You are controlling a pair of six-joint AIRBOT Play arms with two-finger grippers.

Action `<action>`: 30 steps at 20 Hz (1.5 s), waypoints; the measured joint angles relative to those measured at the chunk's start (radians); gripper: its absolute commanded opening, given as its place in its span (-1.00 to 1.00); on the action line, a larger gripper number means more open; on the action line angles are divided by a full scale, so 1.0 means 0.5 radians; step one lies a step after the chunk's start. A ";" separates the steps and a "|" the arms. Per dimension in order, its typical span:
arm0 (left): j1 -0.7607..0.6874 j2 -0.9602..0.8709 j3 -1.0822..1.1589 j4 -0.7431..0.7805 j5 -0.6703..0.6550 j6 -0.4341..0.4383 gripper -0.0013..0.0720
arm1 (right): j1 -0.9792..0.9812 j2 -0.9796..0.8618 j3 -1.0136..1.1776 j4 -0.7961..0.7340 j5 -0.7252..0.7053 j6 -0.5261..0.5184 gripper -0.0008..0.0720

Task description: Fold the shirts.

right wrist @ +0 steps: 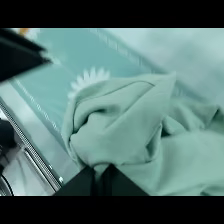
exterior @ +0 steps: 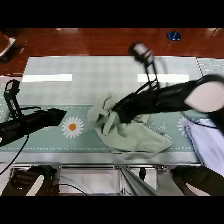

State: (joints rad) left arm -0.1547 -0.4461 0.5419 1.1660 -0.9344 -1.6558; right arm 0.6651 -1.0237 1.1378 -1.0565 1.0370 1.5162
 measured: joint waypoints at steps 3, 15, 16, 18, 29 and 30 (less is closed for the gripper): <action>-0.002 -0.001 -0.031 -0.040 -0.014 0.000 0.42 | 0.092 -0.172 -0.195 0.037 -0.202 0.064 -0.06; 0.038 -0.001 -0.043 0.080 -0.224 0.014 0.42 | -1.315 0.137 -0.202 -0.072 0.044 -0.011 0.14; 0.087 -0.002 -0.037 0.159 -0.263 0.014 0.42 | -1.539 0.237 -0.263 -0.160 0.124 -0.014 0.14; 0.214 -0.030 -0.050 0.199 -0.346 -0.001 0.42 | -1.917 0.417 -0.455 -0.272 0.217 -0.014 0.14; 0.369 -0.893 -0.315 -0.832 -0.378 0.730 0.42 | -2.366 0.718 -1.450 -0.030 0.381 -0.166 0.14; 0.353 -0.973 -0.311 -0.861 -0.340 0.771 0.42 | -2.369 0.721 -1.467 -0.017 0.402 -0.179 0.14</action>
State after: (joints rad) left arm 0.0219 -0.9325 0.3866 0.7357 -1.1046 -1.2701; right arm -0.5194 -0.6632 0.4042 -1.0649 1.2381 1.4265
